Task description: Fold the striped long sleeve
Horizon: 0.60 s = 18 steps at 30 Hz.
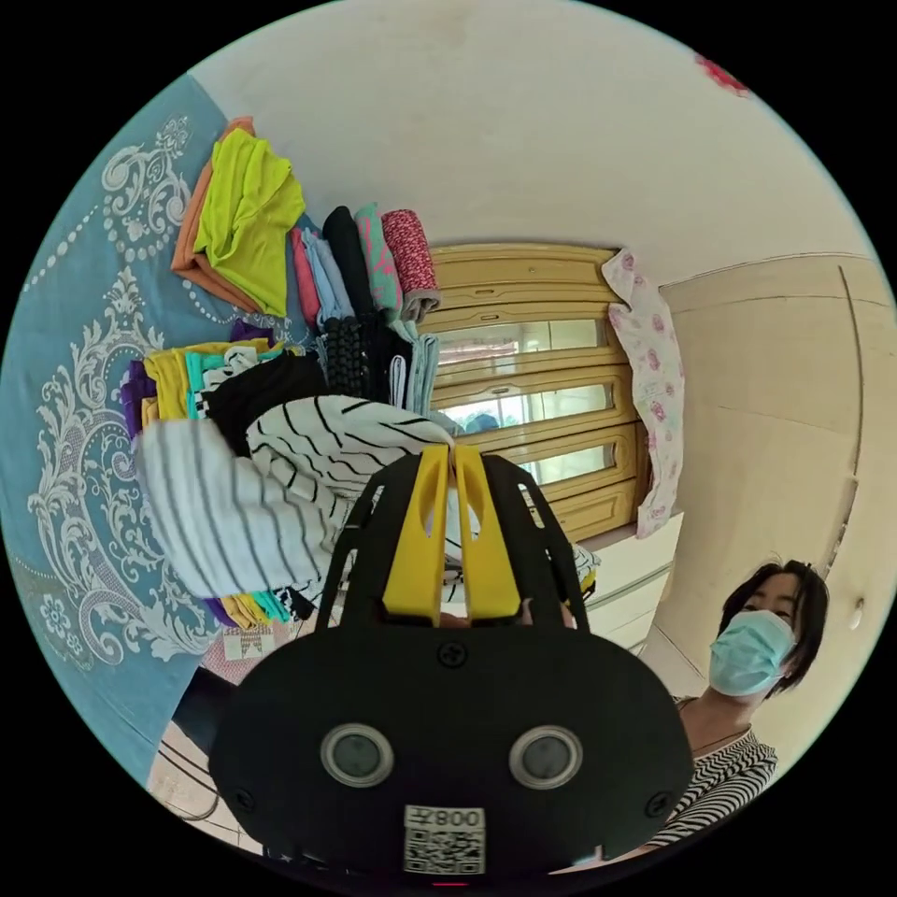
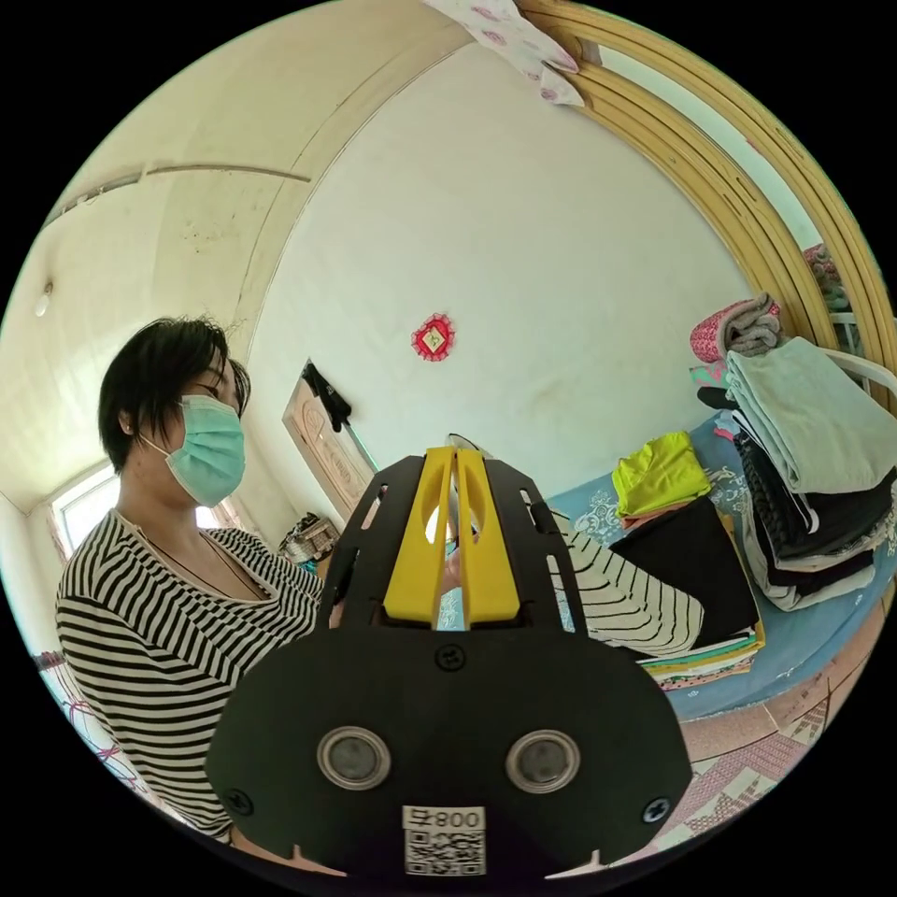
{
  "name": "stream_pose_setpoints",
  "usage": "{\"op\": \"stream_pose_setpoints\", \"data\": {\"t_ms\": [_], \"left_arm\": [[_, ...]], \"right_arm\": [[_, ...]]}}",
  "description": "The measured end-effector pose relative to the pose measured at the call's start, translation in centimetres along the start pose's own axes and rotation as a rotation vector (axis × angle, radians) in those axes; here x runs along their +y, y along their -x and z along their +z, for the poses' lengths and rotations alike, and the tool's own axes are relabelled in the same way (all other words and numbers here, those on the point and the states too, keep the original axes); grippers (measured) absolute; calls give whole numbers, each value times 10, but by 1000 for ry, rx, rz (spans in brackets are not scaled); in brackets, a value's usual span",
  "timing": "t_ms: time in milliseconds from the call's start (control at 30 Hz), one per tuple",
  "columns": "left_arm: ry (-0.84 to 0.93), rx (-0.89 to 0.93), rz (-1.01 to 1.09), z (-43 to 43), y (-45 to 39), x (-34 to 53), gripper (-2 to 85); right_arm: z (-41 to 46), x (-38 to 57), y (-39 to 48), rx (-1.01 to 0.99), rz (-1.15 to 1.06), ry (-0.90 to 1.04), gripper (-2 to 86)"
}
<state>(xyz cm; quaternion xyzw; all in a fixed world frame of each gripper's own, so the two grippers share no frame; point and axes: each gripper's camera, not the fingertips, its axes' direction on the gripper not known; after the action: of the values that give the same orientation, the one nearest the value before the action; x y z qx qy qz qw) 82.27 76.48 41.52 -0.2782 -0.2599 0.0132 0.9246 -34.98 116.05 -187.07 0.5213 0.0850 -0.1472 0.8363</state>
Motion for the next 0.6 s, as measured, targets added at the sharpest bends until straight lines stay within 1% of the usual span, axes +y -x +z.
{"op": "stream_pose_setpoints", "data": {"t_ms": [167,233,267,333,433,500,600], "left_arm": [[-146,51,148,-95,-56,50,10],[-235,85,255,-150,-92,84,9],[-255,82,283,-164,-102,93,9],[-318,22,390,-215,-142,132,8],[-373,-7,520,-272,-189,187,8],[-400,-19,598,-302,-215,220,8],[-421,-66,736,-344,-260,276,8]], "right_arm": [[23,-29,26,-55,-91,12,3],[37,-38,35,-91,-114,21,3],[48,-43,42,-117,-129,29,3],[64,-50,53,-153,-151,36,2],[89,-61,73,-228,-181,30,2],[106,-70,92,-291,-208,17,2],[124,-83,124,-321,-263,1,2]]}}
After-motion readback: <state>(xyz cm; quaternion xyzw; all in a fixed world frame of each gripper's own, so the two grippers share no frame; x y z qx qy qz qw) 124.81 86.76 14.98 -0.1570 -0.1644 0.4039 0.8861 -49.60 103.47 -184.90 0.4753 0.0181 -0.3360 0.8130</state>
